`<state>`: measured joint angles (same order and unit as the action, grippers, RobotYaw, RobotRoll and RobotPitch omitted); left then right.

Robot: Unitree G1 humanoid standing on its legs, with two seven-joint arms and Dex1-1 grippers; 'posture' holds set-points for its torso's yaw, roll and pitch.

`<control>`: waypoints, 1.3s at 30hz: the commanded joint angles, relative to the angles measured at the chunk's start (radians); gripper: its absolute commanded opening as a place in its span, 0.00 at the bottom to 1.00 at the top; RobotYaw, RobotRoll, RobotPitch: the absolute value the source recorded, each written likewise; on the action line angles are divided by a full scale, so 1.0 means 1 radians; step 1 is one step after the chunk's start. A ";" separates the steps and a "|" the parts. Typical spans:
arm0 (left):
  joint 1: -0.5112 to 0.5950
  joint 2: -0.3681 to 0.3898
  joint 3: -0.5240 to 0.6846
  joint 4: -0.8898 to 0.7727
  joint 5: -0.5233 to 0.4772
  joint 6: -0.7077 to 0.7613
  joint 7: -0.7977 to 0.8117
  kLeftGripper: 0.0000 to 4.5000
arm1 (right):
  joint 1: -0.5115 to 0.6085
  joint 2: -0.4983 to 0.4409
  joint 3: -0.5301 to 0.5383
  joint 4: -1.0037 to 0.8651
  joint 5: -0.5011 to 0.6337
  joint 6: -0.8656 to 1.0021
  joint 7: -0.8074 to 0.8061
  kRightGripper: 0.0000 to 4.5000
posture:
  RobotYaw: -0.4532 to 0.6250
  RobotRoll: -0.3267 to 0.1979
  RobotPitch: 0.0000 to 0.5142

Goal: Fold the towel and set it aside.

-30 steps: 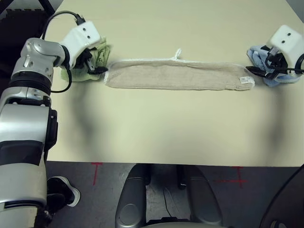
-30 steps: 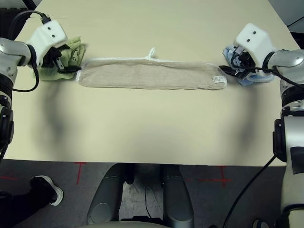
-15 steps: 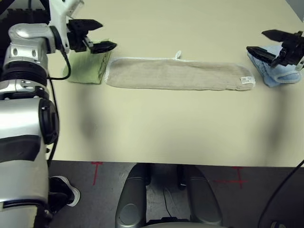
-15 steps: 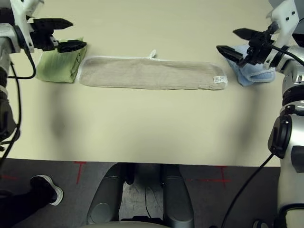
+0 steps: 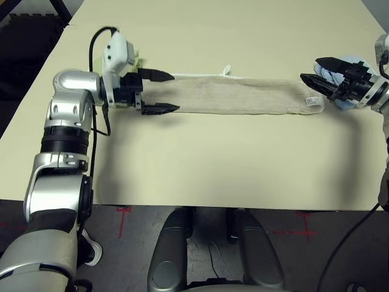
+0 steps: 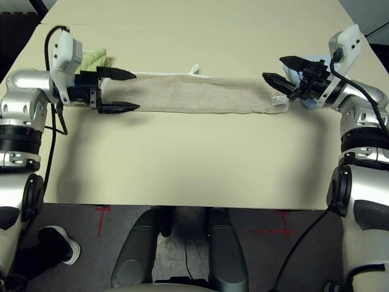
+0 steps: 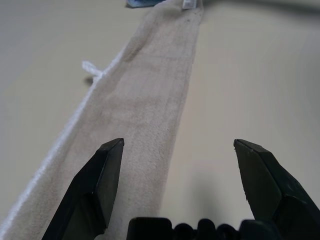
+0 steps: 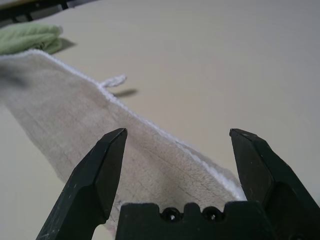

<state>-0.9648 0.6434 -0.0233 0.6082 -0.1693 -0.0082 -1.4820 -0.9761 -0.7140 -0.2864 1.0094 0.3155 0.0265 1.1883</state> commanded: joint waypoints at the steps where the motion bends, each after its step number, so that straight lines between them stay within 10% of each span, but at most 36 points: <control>1: 0.021 0.011 -0.025 -0.005 0.011 -0.016 -0.010 0.99 | 0.056 -0.009 -0.041 -0.062 0.063 0.140 -0.018 0.99 | 0.40 0.62 0.63; 16: 0.052 -0.017 -0.030 0.029 0.014 -0.021 0.059 0.99 | 0.357 0.015 -0.306 -0.468 0.479 0.900 -0.228 0.99 | 0.40 0.62 0.65; 30: 0.077 -0.011 -0.036 0.006 0.002 -0.001 0.036 0.99 | 0.622 0.069 -0.456 -0.742 0.693 1.110 -0.429 0.99 | 0.37 0.62 0.65; 39: 0.067 0.006 -0.030 0.000 -0.002 0.021 0.026 0.99 | 0.592 0.141 -0.475 -0.690 0.681 1.031 -0.621 0.99 | 0.38 0.62 0.66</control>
<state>-0.9007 0.6409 -0.0460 0.6262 -0.1644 0.0050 -1.4431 -0.3857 -0.5762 -0.7507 0.2938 1.0036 1.0714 0.6006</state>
